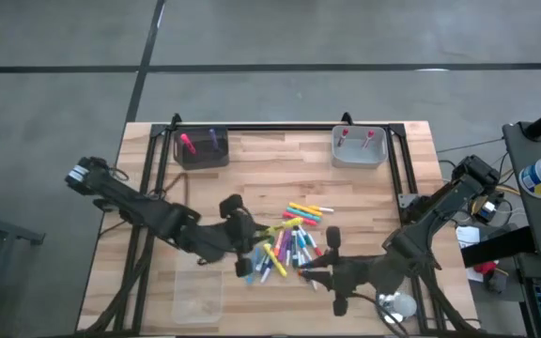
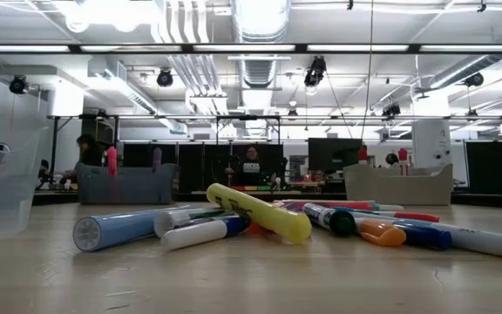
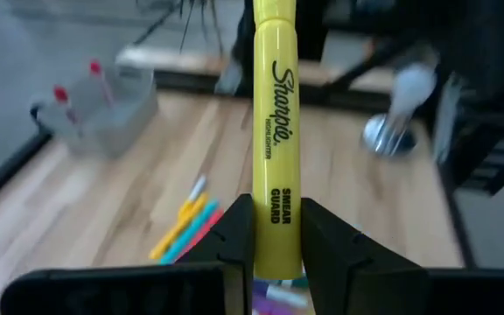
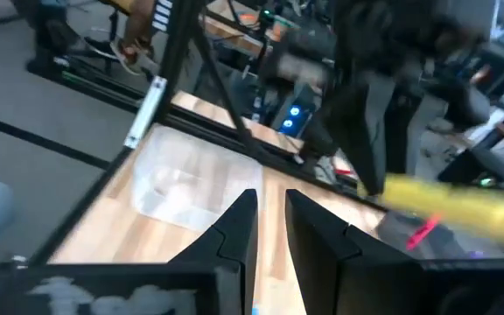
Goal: Pick & Place Markers
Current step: Put the yellow highlighter pen into the black bin
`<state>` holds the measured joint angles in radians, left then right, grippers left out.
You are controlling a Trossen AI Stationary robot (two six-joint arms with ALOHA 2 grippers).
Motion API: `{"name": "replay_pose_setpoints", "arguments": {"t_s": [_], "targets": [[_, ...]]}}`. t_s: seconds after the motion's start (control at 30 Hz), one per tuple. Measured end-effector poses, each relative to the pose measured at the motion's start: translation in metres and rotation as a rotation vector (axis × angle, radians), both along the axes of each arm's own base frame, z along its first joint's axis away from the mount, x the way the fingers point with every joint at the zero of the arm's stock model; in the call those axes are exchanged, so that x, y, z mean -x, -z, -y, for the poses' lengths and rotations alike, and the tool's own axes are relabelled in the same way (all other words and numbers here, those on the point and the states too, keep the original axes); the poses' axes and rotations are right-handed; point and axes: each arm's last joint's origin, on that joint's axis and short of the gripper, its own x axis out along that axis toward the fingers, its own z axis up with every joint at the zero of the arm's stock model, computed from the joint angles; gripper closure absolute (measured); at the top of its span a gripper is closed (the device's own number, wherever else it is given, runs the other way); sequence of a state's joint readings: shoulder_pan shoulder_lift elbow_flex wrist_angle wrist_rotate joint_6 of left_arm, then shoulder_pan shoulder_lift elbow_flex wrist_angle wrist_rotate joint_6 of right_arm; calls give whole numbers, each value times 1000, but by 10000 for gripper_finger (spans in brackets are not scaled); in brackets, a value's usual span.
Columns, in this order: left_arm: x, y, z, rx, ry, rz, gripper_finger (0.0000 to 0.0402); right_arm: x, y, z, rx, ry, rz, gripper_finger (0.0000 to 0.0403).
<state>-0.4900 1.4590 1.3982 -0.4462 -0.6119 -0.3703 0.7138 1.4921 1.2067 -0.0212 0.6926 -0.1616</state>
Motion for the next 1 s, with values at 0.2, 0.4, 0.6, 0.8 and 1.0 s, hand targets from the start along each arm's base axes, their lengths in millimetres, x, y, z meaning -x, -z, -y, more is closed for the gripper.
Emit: {"name": "replay_pose_setpoints", "arguments": {"t_s": [0.2,0.4,0.6,0.8,1.0], "targets": [[22,-29,-12,18,31,183,337,-16,-3,20,-10,64,54,342],[40,-35,-19,21,122,327,337,-36,-5,45,-71,2,163,301],[54,-18,-25,10,182,457,337,-51,-6,78,-119,-48,299,242],[67,6,-30,-1,251,597,337,-59,-7,106,-189,-130,400,210],[75,27,-33,-31,292,694,337,-65,-11,127,-271,-201,424,209]]}}
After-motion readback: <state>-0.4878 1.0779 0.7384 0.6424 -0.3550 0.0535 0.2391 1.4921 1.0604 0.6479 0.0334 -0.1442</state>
